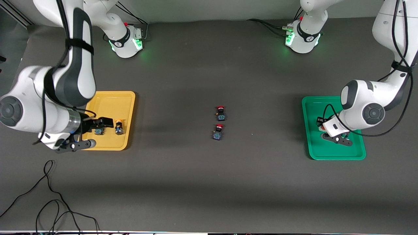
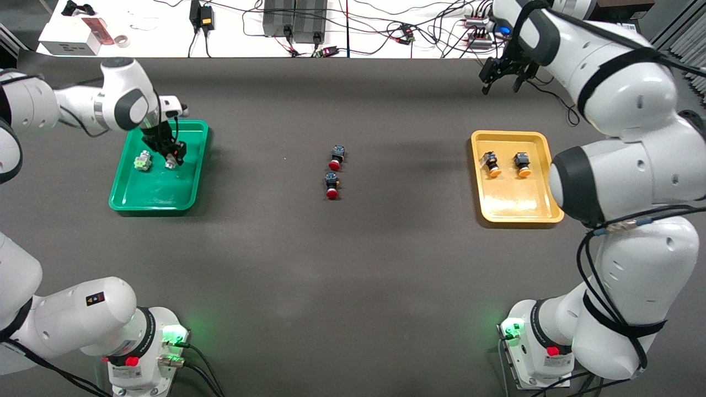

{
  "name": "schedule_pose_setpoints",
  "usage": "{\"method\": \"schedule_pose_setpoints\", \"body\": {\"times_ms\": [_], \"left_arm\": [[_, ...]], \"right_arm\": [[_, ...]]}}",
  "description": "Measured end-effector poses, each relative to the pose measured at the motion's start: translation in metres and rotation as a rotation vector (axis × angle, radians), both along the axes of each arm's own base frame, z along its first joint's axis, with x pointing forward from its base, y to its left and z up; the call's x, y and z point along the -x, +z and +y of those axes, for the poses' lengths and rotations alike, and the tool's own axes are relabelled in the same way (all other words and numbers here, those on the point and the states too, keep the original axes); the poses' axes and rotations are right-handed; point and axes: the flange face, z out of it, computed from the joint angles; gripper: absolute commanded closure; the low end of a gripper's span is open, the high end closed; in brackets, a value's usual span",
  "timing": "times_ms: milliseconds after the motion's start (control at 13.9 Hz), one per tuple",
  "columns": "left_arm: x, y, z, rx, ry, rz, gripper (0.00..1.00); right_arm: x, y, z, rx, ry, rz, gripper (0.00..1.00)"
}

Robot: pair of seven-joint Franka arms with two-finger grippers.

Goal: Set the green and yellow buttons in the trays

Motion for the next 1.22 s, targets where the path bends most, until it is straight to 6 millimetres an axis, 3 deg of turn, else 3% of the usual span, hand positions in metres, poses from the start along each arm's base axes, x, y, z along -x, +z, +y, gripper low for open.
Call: {"method": "schedule_pose_setpoints", "body": {"times_ms": [72, 287, 430, 502, 646, 861, 1004, 1220], "left_arm": [[0.005, -0.008, 0.008, 0.007, 0.017, -0.004, 0.03], [0.008, -0.012, 0.03, 0.01, 0.056, -0.009, 0.0], [0.003, 0.005, 0.034, -0.007, 0.071, -0.007, 0.0], [-0.001, 0.024, 0.034, -0.027, 0.093, 0.006, 0.0], [-0.014, 0.09, 0.021, -0.071, 0.145, 0.053, 0.0], [-0.024, 0.234, -0.023, -0.096, 0.196, 0.093, 0.0], [-0.019, 0.312, -0.045, -0.12, 0.219, 0.086, 0.0], [-0.012, 0.374, -0.065, -0.133, 0.254, 0.081, 0.0]], "right_arm": [[0.004, 0.011, 0.0, 0.008, -0.002, -0.002, 0.0], [0.012, 0.034, -0.015, 0.019, -0.027, -0.001, 0.0], [0.017, 0.048, -0.036, 0.028, -0.049, -0.006, 0.0], [0.018, 0.055, -0.047, 0.026, -0.057, -0.01, 0.0], [0.024, 0.07, -0.067, 0.031, -0.08, -0.024, 0.0], [0.038, 0.091, -0.081, 0.024, -0.097, -0.037, 0.0], [0.048, 0.102, -0.09, 0.005, -0.108, -0.046, 0.0], [0.059, 0.113, -0.109, -0.007, -0.128, -0.06, 0.0]]}}
